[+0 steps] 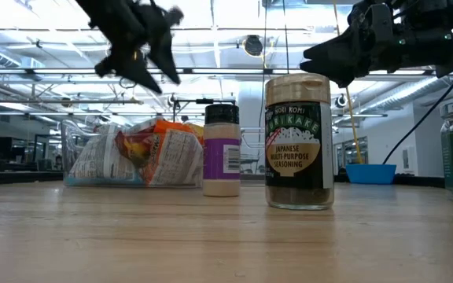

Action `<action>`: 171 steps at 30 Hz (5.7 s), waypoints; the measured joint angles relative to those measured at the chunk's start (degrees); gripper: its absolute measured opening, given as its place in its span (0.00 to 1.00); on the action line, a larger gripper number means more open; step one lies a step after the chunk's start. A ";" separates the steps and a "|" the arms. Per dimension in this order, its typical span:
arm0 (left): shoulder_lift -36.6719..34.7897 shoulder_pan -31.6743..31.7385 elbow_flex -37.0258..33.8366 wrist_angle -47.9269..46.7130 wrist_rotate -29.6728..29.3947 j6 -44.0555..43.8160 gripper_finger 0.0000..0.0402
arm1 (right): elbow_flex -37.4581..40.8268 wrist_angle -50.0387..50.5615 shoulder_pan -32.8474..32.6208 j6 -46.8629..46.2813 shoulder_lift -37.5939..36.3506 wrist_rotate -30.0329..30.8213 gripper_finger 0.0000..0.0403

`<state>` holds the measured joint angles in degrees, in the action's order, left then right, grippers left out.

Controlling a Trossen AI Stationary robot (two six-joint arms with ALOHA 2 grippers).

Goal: Pick & Place Food Item
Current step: Put the green seasoning bottle into the right transparent bin, then put the purple seasoning bottle into the right transparent bin

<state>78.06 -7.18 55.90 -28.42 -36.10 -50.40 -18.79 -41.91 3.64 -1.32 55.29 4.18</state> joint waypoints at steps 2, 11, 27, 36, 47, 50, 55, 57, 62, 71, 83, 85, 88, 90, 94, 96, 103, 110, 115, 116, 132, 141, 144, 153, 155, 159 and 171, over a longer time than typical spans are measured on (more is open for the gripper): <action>-2.75 -0.49 0.00 0.98 -0.11 2.05 0.60 | 0.00 0.24 -0.50 0.02 -0.42 -1.37 0.56; -4.54 -2.69 -0.02 7.31 -0.42 9.60 0.67 | -12.56 27.23 -15.89 2.13 -3.51 0.75 0.71; 4.24 -1.79 -0.07 9.74 0.10 9.87 0.67 | -29.64 98.09 -32.54 -42.95 0.52 6.17 0.78; 4.46 -1.74 -0.04 12.21 0.11 11.36 0.67 | -25.28 93.24 -33.77 -43.40 0.68 5.81 0.78; 4.46 -1.74 -0.04 12.23 0.13 9.21 0.67 | -24.04 91.76 -33.15 -46.45 0.68 5.01 0.54; 4.45 -1.52 -0.04 12.23 0.22 8.76 0.67 | -24.49 91.36 -31.67 -47.35 0.59 4.10 0.47; 1.41 -1.53 -0.02 13.50 2.63 13.04 0.67 | -28.38 89.79 -28.59 -42.62 0.57 4.08 0.47; -0.35 -1.64 -0.02 13.91 2.74 15.46 0.67 | -31.18 89.74 -26.62 -39.88 0.56 4.53 0.47; -2.95 -1.96 0.04 13.82 2.66 21.13 0.67 | -40.48 88.57 -19.37 -29.57 0.92 4.51 0.47; -3.04 0.36 0.04 13.21 2.12 26.28 0.67 | -66.01 94.40 6.79 -9.10 17.20 -7.85 0.47; -3.04 3.71 0.02 9.96 2.08 29.71 0.67 | -82.27 95.71 30.47 6.10 43.60 -13.41 0.47; -3.04 3.96 0.02 9.40 2.08 29.32 0.67 | -82.27 94.22 31.80 7.35 45.89 -13.35 0.47; -3.04 4.21 0.02 9.02 2.10 29.32 0.67 | -82.29 92.18 32.93 8.80 48.83 -13.32 0.47; -3.04 4.44 0.02 8.94 2.12 29.34 0.67 | -82.29 90.74 33.40 9.67 50.72 -13.31 0.47; -3.04 4.59 0.02 8.89 2.06 29.32 0.67 | -82.29 87.44 33.97 10.19 54.18 -13.34 0.47; -3.04 4.59 0.02 8.89 2.08 29.30 0.67 | -82.29 87.09 34.27 10.51 55.42 -13.34 0.47; -3.04 4.55 0.02 8.91 2.10 29.24 0.67 | -82.29 86.93 34.81 11.04 58.93 -13.09 0.47; -3.04 4.55 0.02 8.91 2.12 28.71 0.67 | -82.29 86.22 34.82 11.04 59.32 -12.91 0.52; -3.04 4.55 0.02 8.91 2.12 28.34 0.67 | -82.29 86.22 34.82 9.49 59.30 -12.87 0.77; -3.04 4.55 0.02 8.91 2.12 28.09 0.67 | -82.29 86.23 34.82 9.46 59.30 -12.86 0.81; -3.04 4.55 -0.02 8.95 3.67 26.73 0.67 | -81.09 93.24 30.80 7.73 41.73 -6.90 0.85; -3.04 4.55 -0.02 9.11 6.36 25.87 0.67 | -62.32 80.39 18.07 8.02 22.07 -7.26 0.82; -2.67 4.54 -0.02 10.89 10.06 25.89 0.67 | -52.95 73.20 13.99 8.02 15.69 -7.23 0.82; 4.78 -0.11 -0.04 25.55 28.58 37.61 0.67 | -27.70 46.35 6.30 6.78 0.89 -7.01 0.82; 7.41 -1.58 -0.04 27.24 28.65 41.32 0.67 | -24.30 41.70 5.74 6.82 -1.21 -7.02 0.82; 12.07 -2.80 -0.04 29.18 28.55 44.10 0.67 | -20.83 38.31 5.60 6.08 -3.98 -7.01 0.82; 17.45 -2.23 0.04 31.14 23.58 41.05 0.67 | -19.39 37.35 5.60 4.98 -4.03 -7.18 0.82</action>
<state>95.51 -9.41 55.94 2.72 -12.51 -9.35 -38.17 -4.55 9.23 3.66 51.26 -3.01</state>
